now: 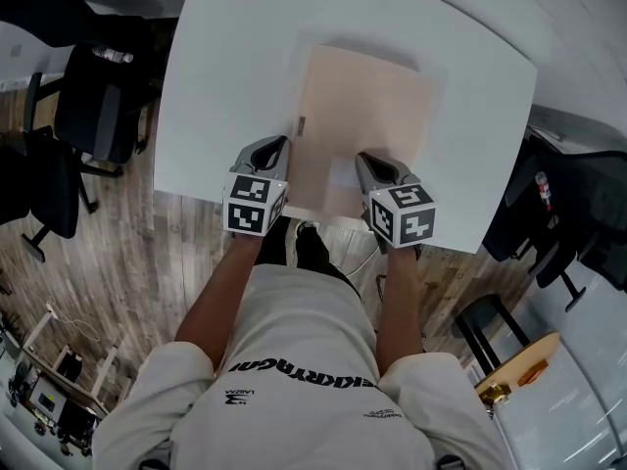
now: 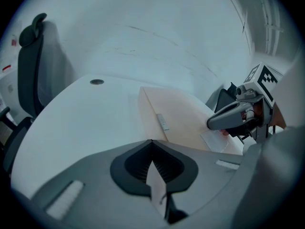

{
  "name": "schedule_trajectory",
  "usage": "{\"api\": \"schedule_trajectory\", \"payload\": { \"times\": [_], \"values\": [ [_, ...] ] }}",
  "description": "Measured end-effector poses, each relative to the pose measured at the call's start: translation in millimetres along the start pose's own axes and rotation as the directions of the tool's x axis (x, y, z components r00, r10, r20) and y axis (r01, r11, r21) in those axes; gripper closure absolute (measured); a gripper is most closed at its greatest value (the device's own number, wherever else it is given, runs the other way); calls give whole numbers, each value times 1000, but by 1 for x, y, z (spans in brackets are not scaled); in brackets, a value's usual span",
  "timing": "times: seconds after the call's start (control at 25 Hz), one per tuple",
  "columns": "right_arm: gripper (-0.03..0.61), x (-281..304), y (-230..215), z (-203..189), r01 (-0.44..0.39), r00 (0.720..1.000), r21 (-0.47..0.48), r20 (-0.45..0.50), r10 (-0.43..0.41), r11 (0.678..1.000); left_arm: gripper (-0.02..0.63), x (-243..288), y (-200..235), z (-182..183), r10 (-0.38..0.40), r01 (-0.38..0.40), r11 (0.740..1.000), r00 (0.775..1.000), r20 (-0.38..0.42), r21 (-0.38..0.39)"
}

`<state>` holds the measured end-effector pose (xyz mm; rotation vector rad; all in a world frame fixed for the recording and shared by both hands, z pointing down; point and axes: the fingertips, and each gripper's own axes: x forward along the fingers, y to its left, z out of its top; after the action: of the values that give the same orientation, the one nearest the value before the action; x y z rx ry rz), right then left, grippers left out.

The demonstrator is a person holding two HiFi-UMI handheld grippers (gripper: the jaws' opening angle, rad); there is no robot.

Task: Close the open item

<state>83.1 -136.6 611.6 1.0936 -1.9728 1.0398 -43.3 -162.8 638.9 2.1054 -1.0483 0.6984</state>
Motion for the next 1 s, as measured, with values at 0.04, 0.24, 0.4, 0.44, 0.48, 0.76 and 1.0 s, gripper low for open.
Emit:
{"api": "schedule_trajectory", "payload": {
  "times": [0.04, 0.24, 0.4, 0.44, 0.48, 0.76, 1.0],
  "values": [
    [578, 0, 0, 0, 0, 1000, 2, 0, 0, 1000, 612, 0, 0, 0, 0, 0, 1000, 1000, 0, 0],
    [578, 0, 0, -1, 6, 1000, 4, -4, -6, 1000, 612, -1, 0, 1, 0, 0, 1000, 1000, -1, 0],
    [578, 3, 0, -1, 19, 1000, -11, -14, -19, 1000, 612, 0, 1, 1, 0, 0, 1000, 1000, 0, -1],
    [578, 4, 0, -1, 19, 1000, -10, -15, -20, 1000, 612, 1, 1, 1, 1, -1, 1000, 1000, 0, -1],
    [578, 4, 0, -1, 20, 1000, -9, -17, -20, 1000, 612, 1, 1, 1, 1, -1, 1000, 1000, 1, -1],
    [578, 7, 1, -3, 41, 998, -31, -47, -43, 999, 612, 0, 2, 1, 2, -2, 1000, 1000, 1, -1],
    [578, 7, -1, -3, 42, 998, -33, -55, -43, 999, 612, 2, 1, 2, 5, -5, 1000, 1000, 2, 2]
  ]
}}
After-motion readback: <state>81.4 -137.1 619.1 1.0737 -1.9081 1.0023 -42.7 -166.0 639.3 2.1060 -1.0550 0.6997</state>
